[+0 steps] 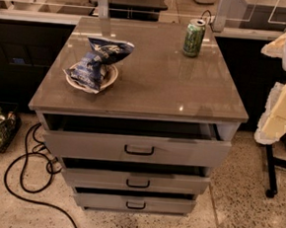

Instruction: Pick blue chip bag from paper bowl and place on counter

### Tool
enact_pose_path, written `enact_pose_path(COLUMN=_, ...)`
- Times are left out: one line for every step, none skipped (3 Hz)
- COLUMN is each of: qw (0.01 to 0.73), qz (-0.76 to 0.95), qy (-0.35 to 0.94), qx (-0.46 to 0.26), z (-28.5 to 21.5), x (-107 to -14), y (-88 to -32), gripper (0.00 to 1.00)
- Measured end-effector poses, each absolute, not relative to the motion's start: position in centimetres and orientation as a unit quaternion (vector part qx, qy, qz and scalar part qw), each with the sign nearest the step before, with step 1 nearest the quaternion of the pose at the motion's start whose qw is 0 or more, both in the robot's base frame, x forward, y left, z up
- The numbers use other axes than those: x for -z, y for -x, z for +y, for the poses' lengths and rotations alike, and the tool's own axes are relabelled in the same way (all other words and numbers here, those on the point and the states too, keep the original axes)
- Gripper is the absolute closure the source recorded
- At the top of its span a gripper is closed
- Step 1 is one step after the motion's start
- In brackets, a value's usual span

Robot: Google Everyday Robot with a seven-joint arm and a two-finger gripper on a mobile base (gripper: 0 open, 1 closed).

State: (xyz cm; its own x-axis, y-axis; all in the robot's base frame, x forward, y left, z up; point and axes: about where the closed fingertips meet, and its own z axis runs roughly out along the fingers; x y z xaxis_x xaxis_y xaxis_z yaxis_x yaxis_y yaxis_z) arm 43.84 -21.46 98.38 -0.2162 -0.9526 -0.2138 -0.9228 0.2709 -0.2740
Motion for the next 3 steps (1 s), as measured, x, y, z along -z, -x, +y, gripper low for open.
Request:
enact_pose_path(qw=0.176, qz=0.777, qy=0.603, qx=0.043, z=-21.2, x=-98.6, y=-44.1, gripper=0.0)
enact_pose_path(qw=0.192, qz=0.77, qy=0.608, qx=0.034, z=-19.0, x=-98.8, y=-46.4, gripper=0.0)
enact_pose_path(qw=0.211, qz=0.769, qy=0.603, qx=0.009, z=-16.8, x=-99.0, y=-49.1, gripper=0.0)
